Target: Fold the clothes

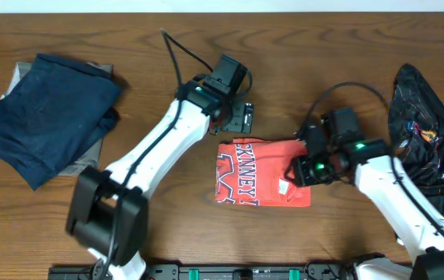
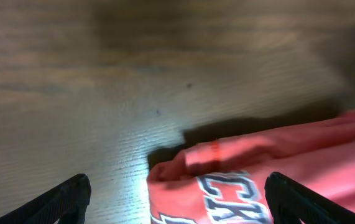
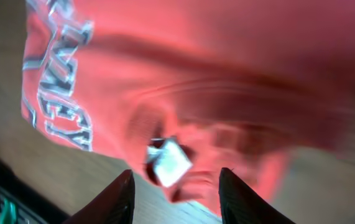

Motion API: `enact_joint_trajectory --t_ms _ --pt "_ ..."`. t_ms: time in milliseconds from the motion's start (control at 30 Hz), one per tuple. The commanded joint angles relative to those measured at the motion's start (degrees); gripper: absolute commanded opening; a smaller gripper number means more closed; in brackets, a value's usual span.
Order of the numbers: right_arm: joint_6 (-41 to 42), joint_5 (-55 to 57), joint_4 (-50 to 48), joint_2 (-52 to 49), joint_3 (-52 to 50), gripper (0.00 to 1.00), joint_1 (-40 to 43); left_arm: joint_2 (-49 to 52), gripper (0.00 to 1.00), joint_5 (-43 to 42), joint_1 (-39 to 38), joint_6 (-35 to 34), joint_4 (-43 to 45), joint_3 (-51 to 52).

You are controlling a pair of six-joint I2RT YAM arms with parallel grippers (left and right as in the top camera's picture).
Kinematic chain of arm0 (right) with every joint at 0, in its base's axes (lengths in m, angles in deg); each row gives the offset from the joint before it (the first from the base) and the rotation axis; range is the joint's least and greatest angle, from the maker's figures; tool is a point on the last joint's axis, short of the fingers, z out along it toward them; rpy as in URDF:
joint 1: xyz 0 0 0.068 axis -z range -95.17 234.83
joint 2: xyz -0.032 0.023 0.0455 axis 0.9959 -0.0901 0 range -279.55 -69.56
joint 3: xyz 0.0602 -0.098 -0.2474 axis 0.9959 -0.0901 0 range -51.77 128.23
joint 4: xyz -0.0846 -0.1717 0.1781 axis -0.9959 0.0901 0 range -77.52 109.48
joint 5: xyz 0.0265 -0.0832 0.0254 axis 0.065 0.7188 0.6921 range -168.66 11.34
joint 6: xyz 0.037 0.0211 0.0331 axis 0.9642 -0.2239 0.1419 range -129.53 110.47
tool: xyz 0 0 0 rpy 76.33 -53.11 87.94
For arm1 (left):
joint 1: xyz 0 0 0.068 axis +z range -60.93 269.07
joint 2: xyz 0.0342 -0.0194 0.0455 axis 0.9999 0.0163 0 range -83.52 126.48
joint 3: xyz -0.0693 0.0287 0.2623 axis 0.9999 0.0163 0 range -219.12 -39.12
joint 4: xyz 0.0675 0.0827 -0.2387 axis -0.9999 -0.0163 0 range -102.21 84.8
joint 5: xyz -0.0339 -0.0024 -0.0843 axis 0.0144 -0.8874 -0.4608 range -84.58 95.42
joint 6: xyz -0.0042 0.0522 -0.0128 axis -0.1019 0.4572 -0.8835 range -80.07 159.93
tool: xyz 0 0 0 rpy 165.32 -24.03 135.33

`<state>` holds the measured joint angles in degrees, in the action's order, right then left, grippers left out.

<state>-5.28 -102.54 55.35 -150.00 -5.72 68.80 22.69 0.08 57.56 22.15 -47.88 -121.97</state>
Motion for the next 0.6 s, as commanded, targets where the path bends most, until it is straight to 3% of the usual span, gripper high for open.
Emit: enact_joint_trajectory --t_ms 0,100,200,300,367,467,567 --pt "-1.1 -2.0 -2.8 -1.4 -2.8 0.43 -4.0 4.0 0.90 -0.4 0.2 0.3 -1.0 0.3" --pt "0.1 -1.4 -7.5 -2.8 -5.2 0.42 -6.8 6.9 0.90 -2.2 0.2 0.3 -1.7 0.3" --pt "2.2 0.8 -10.0 -4.7 -6.7 0.34 -8.0 9.1 0.90 -4.1 0.2 0.3 -2.6 0.3" --pt "4.0 6.4 -9.9 -6.1 -7.2 0.02 -7.9 10.3 0.86 -4.7 0.2 0.3 -5.0 0.5" --pt "6.0 12.5 -9.0 -6.2 -7.1 0.01 -7.4 10.4 0.74 -4.7 0.2 0.3 -7.6 1.0" --pt "9.8 24.3 -8.0 -6.1 -6.4 0.01 -5.6 10.4 0.42 -4.7 0.2 -0.4 -12.4 1.9" --pt "10.1 32.1 -8.4 -6.1 -4.7 0.01 -3.3 10.4 0.21 -4.7 0.1 -0.6 -15.0 3.2"
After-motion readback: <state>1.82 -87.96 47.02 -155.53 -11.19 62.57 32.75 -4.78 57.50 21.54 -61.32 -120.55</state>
